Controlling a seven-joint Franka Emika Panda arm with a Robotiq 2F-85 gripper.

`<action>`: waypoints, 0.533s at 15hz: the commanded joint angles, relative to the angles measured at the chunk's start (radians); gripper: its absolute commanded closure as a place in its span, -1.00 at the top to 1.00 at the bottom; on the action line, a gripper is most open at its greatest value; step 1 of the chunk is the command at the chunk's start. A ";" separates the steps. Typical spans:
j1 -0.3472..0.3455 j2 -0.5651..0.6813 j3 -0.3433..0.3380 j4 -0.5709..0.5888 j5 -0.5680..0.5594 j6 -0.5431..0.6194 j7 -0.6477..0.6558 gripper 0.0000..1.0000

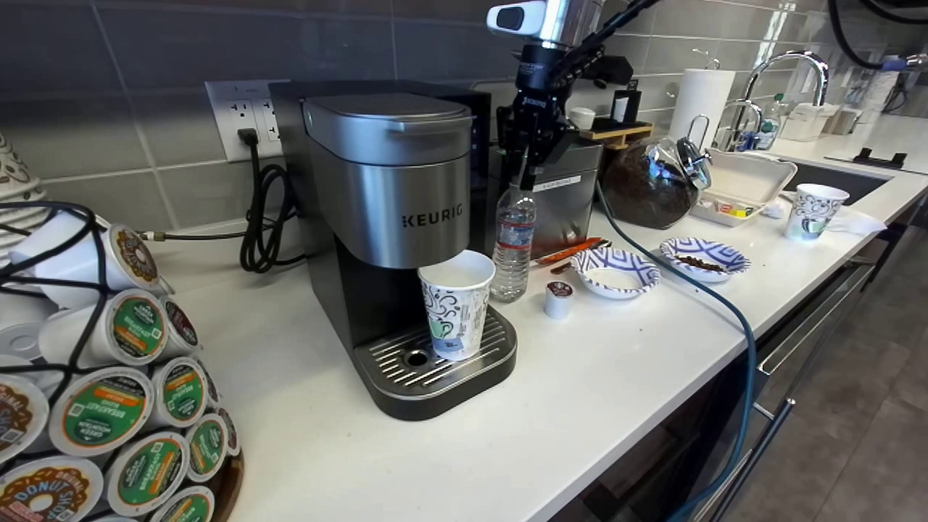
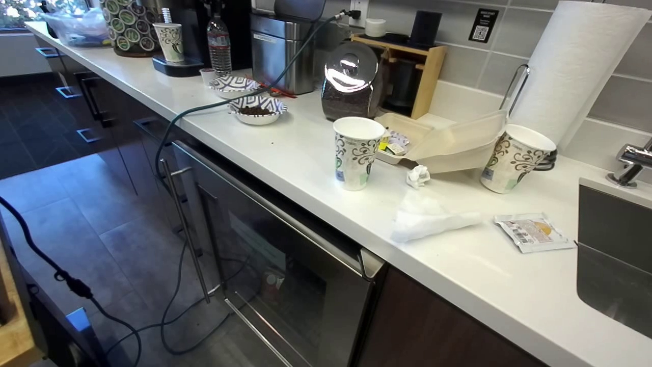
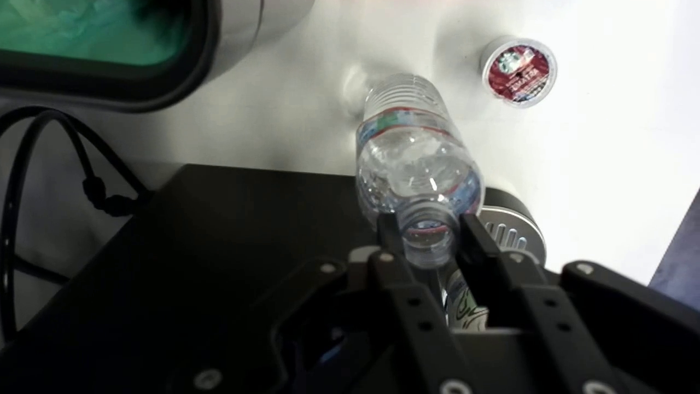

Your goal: Move the clear bottle closer to the coffee machine

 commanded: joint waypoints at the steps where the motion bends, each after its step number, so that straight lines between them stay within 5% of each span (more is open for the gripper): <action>1: 0.017 0.045 -0.006 0.080 -0.018 -0.059 -0.014 -0.85; 3: 0.019 0.053 -0.006 0.093 -0.018 -0.075 -0.011 0.16; 5: 0.018 0.056 -0.004 0.107 -0.014 -0.085 -0.011 0.25; 8: 0.016 0.033 -0.001 0.119 -0.010 -0.094 -0.004 0.67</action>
